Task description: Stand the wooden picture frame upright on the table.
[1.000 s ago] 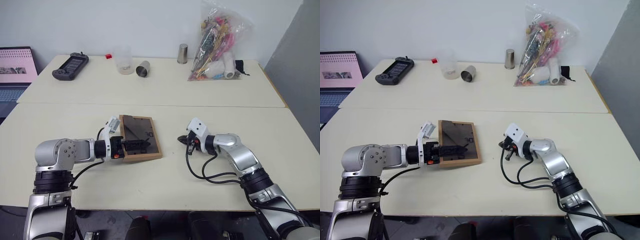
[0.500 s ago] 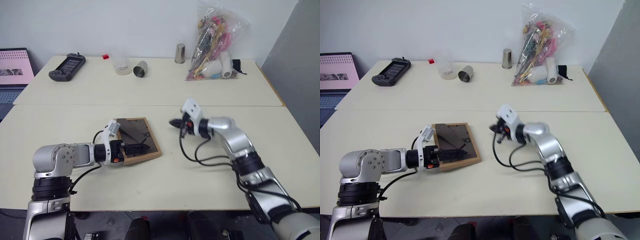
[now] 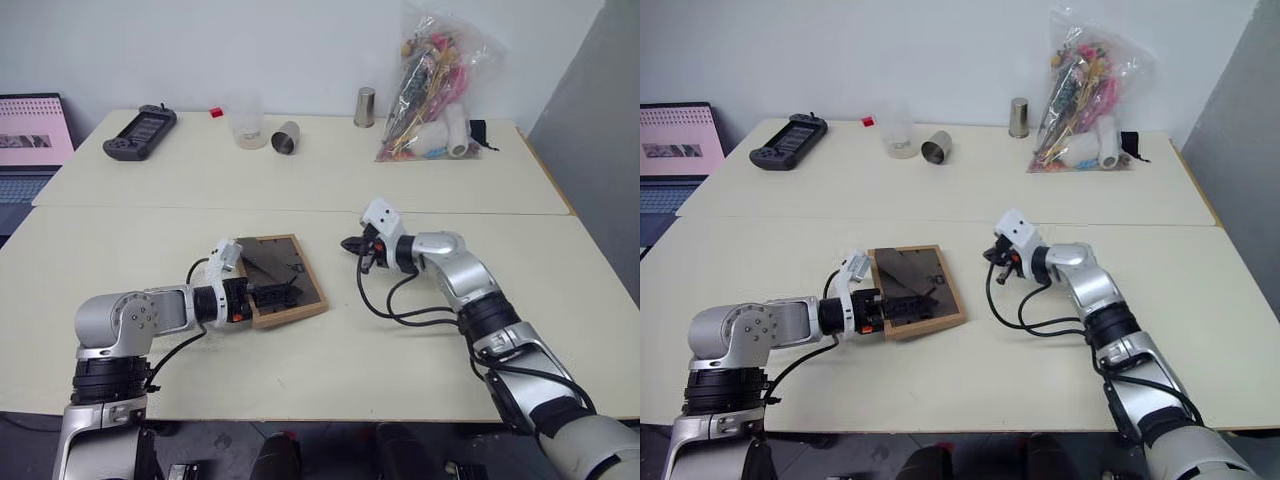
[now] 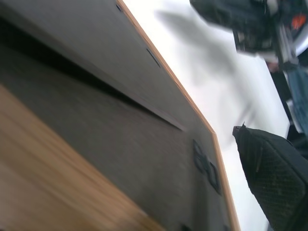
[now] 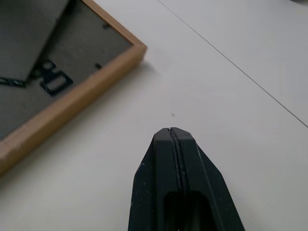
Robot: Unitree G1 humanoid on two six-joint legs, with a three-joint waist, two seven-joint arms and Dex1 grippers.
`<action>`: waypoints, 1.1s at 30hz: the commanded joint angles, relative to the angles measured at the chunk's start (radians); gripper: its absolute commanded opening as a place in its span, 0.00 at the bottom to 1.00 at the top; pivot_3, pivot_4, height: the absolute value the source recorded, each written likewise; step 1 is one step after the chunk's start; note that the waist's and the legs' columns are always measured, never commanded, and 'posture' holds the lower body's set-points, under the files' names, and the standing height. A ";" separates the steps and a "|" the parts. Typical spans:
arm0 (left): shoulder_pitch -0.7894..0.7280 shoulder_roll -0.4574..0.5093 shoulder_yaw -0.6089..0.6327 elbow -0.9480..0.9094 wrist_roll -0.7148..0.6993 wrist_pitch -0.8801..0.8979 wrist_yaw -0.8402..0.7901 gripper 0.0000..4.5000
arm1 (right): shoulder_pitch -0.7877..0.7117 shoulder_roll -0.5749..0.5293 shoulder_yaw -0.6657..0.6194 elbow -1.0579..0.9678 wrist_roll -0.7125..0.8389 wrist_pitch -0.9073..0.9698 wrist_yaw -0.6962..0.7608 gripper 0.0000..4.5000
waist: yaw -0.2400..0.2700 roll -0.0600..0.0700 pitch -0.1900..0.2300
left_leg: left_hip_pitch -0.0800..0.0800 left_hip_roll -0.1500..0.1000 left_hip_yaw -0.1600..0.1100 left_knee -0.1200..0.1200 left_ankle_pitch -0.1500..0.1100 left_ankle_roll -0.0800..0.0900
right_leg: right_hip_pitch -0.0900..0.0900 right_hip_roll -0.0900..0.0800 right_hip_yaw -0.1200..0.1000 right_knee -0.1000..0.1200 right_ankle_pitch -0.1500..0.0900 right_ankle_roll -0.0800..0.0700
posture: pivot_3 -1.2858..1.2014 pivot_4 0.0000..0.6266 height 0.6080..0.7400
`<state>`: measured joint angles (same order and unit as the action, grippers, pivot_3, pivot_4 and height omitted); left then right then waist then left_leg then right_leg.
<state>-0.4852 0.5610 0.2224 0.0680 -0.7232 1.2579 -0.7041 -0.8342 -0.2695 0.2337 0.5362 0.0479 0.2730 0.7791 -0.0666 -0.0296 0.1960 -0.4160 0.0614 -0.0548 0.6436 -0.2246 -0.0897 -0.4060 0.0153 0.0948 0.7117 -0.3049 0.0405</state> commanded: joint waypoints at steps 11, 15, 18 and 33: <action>-0.085 -0.019 -0.023 -0.016 0.036 -0.165 0.019 0.99 | 0.229 -0.078 -0.082 -0.243 -0.017 0.068 -0.122 0.00 | 0.006 0.000 0.000 | 0.000 0.000 0.001 0.000 0.000 0.000 | 0.000 0.000 0.001 -0.001 0.000 0.000 | 0.52 0.24 1.00; -0.140 -0.029 -0.108 -0.002 0.113 -0.267 0.006 0.99 | 0.235 -0.073 -0.080 -0.254 -0.019 0.077 -0.133 0.00 | 0.009 0.000 0.000 | 0.000 0.000 0.001 0.000 0.000 0.000 | 0.000 0.000 0.001 -0.001 0.000 0.000 | 0.52 0.24 1.00; -0.186 -0.058 -0.151 0.015 0.152 -0.289 0.032 0.99 | 0.219 -0.065 -0.079 -0.242 -0.020 0.078 -0.142 0.00 | 0.010 0.000 0.000 | 0.000 -0.001 0.001 0.000 0.000 0.000 | 0.000 0.000 0.001 -0.001 0.000 0.000 | 0.52 0.24 1.00; -0.206 -0.078 0.008 0.040 0.035 0.011 0.137 0.99 | 0.230 -0.065 -0.073 -0.250 -0.019 0.081 -0.137 0.00 | 0.008 0.000 0.000 | 0.000 0.000 0.001 0.000 0.000 0.000 | 0.000 0.000 0.001 -0.001 0.000 0.000 | 0.52 0.24 1.00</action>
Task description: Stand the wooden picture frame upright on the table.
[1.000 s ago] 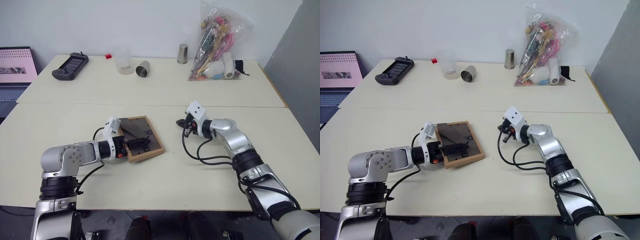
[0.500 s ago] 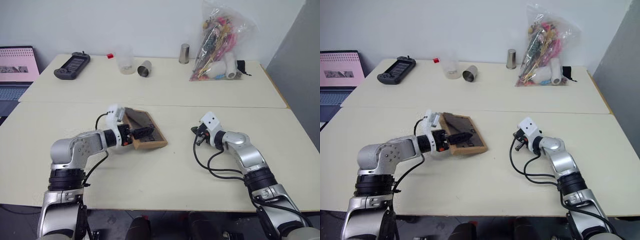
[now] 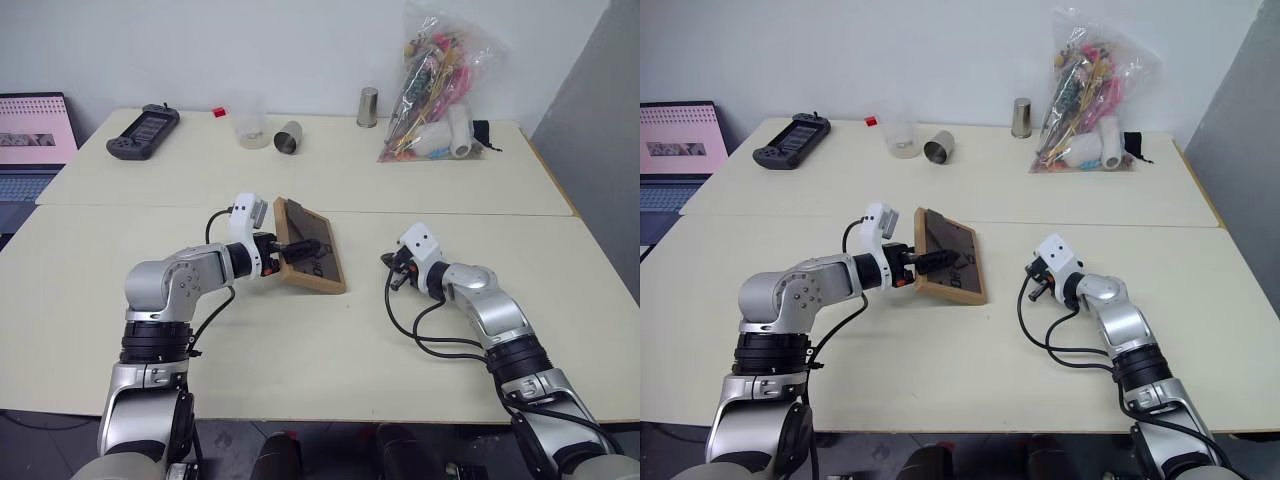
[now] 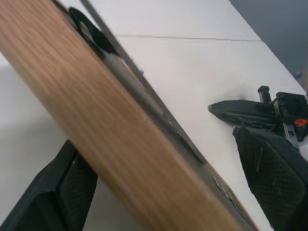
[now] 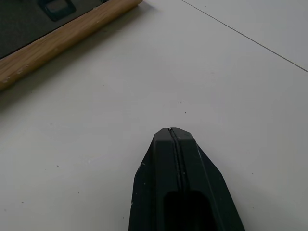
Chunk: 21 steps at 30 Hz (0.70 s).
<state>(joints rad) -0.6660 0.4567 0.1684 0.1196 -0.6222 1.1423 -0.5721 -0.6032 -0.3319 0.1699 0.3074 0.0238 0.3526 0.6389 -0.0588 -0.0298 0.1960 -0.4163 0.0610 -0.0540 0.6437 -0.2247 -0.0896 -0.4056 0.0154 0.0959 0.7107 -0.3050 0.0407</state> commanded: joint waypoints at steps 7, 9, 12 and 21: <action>-0.072 0.037 0.231 0.049 -0.112 0.324 0.080 0.99 | 0.005 -0.009 -0.011 -0.026 0.005 0.000 0.006 0.00 | -0.001 0.000 0.000 | 0.000 0.000 0.000 0.000 0.000 0.000 | 0.000 0.000 0.000 0.000 0.000 0.000 | 0.52 0.24 1.00; -0.085 0.021 0.274 0.044 -0.115 0.361 0.110 0.99 | 0.007 -0.011 -0.011 -0.028 0.005 0.001 0.006 0.00 | 0.000 0.000 0.000 | 0.000 0.000 0.000 0.000 0.000 0.000 | 0.000 0.000 -0.001 0.000 0.000 0.000 | 0.52 0.24 1.00; -0.096 -0.014 0.339 0.014 -0.118 0.427 0.152 0.99 | 0.009 -0.011 -0.010 -0.026 0.004 0.000 0.006 0.00 | 0.000 0.000 0.000 | 0.000 0.000 0.000 0.000 0.000 0.000 | 0.000 0.000 0.000 0.000 0.000 0.000 | 0.52 0.24 1.00; -0.009 -0.081 0.326 -0.109 -0.154 0.472 0.193 0.99 | -0.011 -0.003 -0.003 0.004 0.000 -0.013 0.010 0.00 | 0.000 0.000 0.000 | 0.000 0.000 0.000 0.000 0.001 -0.002 | 0.000 0.000 0.000 0.000 0.000 0.000 | 0.52 0.24 1.00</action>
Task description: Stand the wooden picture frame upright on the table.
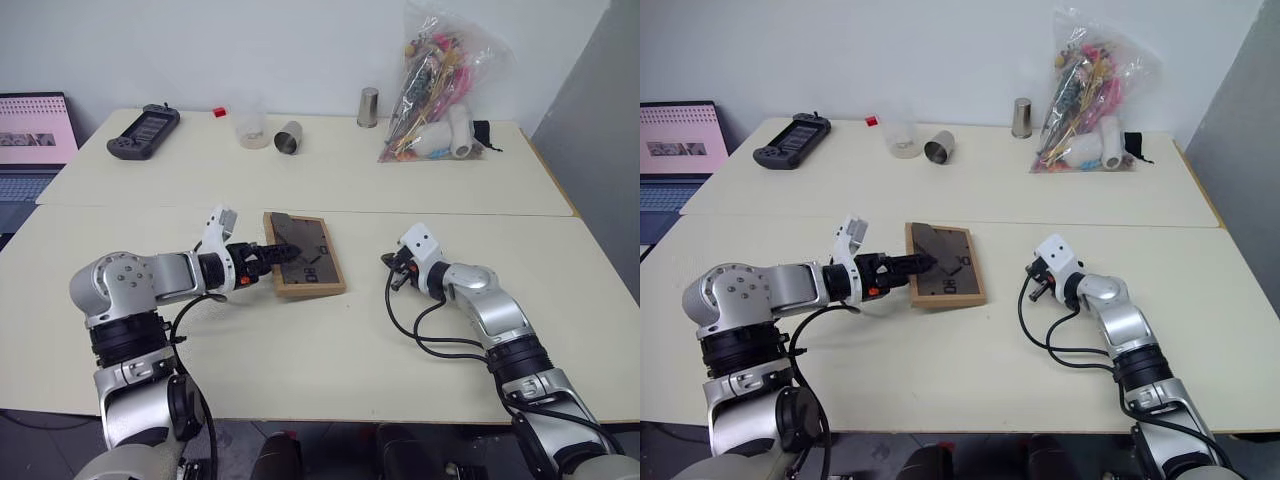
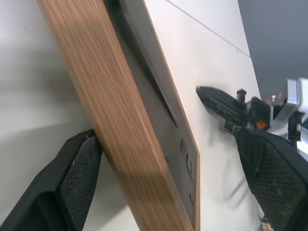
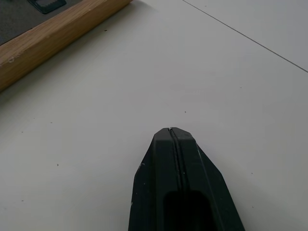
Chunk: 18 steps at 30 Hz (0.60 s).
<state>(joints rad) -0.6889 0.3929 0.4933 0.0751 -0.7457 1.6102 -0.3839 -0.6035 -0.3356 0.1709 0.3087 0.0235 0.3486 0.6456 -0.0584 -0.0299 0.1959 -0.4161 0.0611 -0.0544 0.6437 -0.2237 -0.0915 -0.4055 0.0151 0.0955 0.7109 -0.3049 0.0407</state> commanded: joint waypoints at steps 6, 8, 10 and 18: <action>0.029 -0.019 0.012 -0.079 -0.038 0.004 0.007 0.80 | -0.003 0.000 -0.004 -0.005 0.000 -0.008 0.007 0.00 | 0.000 0.000 0.000 | 0.000 0.000 0.000 0.000 0.000 0.000 | 0.000 0.000 0.000 0.000 0.000 0.000 | 0.52 0.24 1.00; 0.029 -0.014 0.012 -0.078 -0.036 0.004 0.006 0.69 | 0.002 -0.001 -0.005 -0.010 0.001 -0.006 0.006 0.00 | 0.000 0.000 0.000 | 0.000 0.000 0.000 0.000 0.000 0.000 | 0.000 0.000 0.000 0.000 0.000 0.000 | 0.52 0.24 1.00; 0.025 -0.017 0.015 -0.074 -0.029 0.004 0.006 0.59 | 0.007 -0.001 -0.005 -0.015 0.001 -0.003 0.005 0.00 | -0.001 0.000 0.000 | 0.000 0.000 0.000 0.000 0.000 0.000 | 0.000 0.000 0.000 0.000 0.000 0.000 | 0.52 0.24 1.00; 0.045 -0.040 -0.047 -0.093 -0.002 -0.064 0.005 0.29 | 0.011 0.004 -0.006 -0.024 0.004 0.002 0.001 0.00 | 0.000 0.000 0.000 | 0.000 0.000 0.000 0.000 0.000 0.000 | 0.000 0.000 0.000 0.000 0.000 0.000 | 0.52 0.24 1.00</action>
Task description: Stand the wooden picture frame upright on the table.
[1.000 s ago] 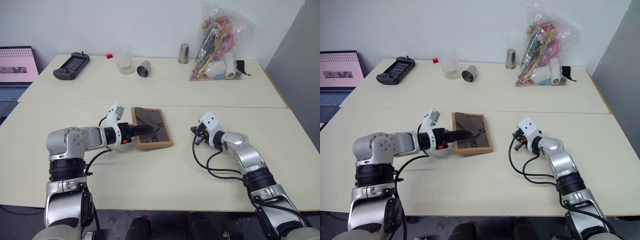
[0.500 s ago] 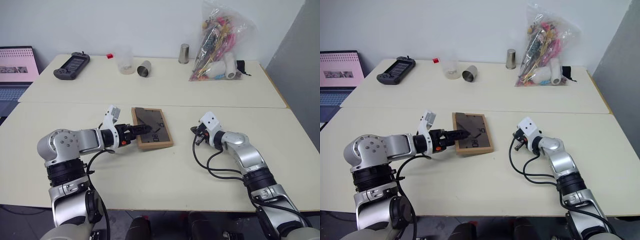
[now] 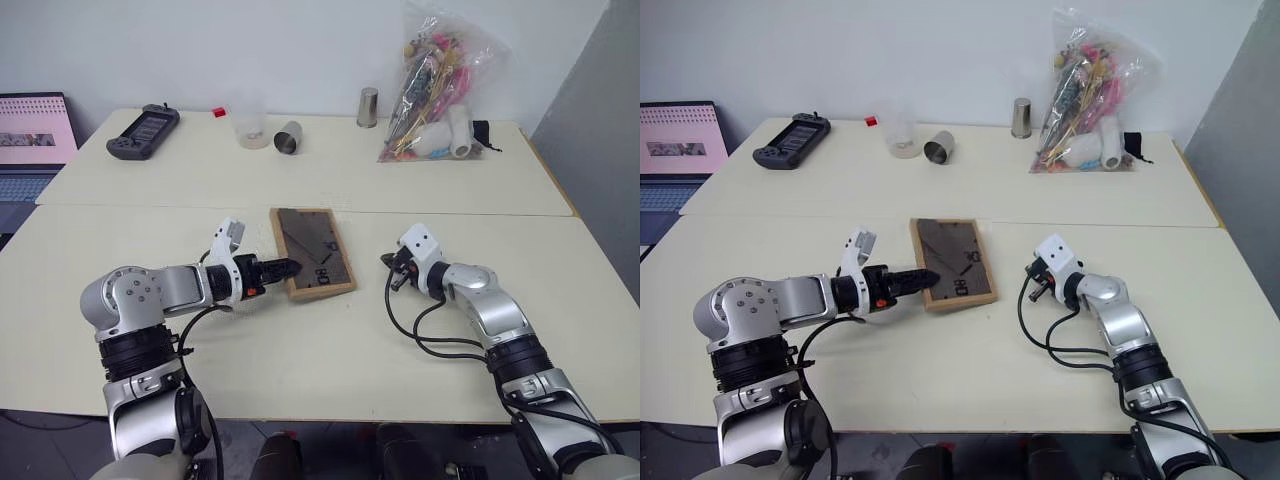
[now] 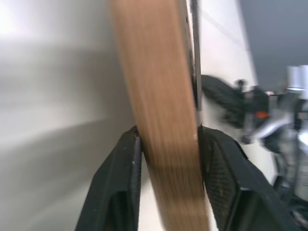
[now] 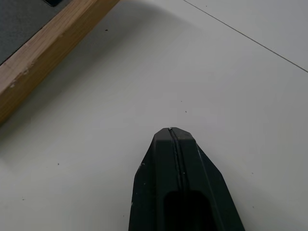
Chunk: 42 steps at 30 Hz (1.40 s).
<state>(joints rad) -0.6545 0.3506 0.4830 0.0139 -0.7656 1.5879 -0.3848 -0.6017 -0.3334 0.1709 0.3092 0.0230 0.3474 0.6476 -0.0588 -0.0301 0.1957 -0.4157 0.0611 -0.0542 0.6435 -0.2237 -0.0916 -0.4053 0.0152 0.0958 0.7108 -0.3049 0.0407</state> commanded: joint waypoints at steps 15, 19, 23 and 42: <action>0.058 0.239 -0.295 -0.023 -0.056 -0.334 -0.486 0.29 | -0.045 -0.081 -0.101 -0.078 0.199 0.164 0.206 0.22 | 0.000 0.000 0.000 | -0.001 0.000 0.000 0.000 -0.001 0.002 | 0.000 0.000 0.000 -0.002 0.000 0.000 | 0.52 0.24 1.00; 0.035 0.265 -0.322 0.041 -0.038 -0.364 -0.543 0.29 | -0.060 -0.126 -0.142 -0.088 0.271 0.235 0.268 0.44 | 0.000 0.000 0.000 | -0.001 0.000 0.000 -0.001 -0.001 0.002 | 0.000 0.001 0.000 -0.002 0.000 0.000 | 0.52 0.24 1.00; -0.007 0.255 -0.276 0.111 -0.099 -0.256 -0.531 0.29 | -0.001 -0.238 -0.156 -0.160 0.259 0.151 0.338 0.65 | 0.001 0.000 0.001 | -0.001 0.000 0.000 -0.001 -0.001 0.002 | 0.000 0.001 0.000 -0.004 0.000 0.000 | 0.52 0.24 1.00; 0.023 0.295 -0.358 0.070 -0.085 -0.263 -0.587 0.29 | -0.234 -0.184 -0.204 -0.314 0.681 0.696 0.342 0.99 | -0.009 0.002 0.002 | -0.002 0.001 -0.001 -0.002 -0.001 0.002 | 0.000 0.001 -0.001 -0.006 0.000 0.000 | 0.52 0.24 1.00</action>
<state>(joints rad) -0.6137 0.6363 0.1162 0.1203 -0.8250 1.3440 -0.9471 -0.8153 -0.5435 -0.0546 0.0263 0.7068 1.0599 1.0234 -0.0682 -0.0282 0.1975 -0.4181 0.0616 -0.0545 0.6419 -0.2248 -0.0894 -0.4054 0.0159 0.0952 0.7047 -0.3049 0.0409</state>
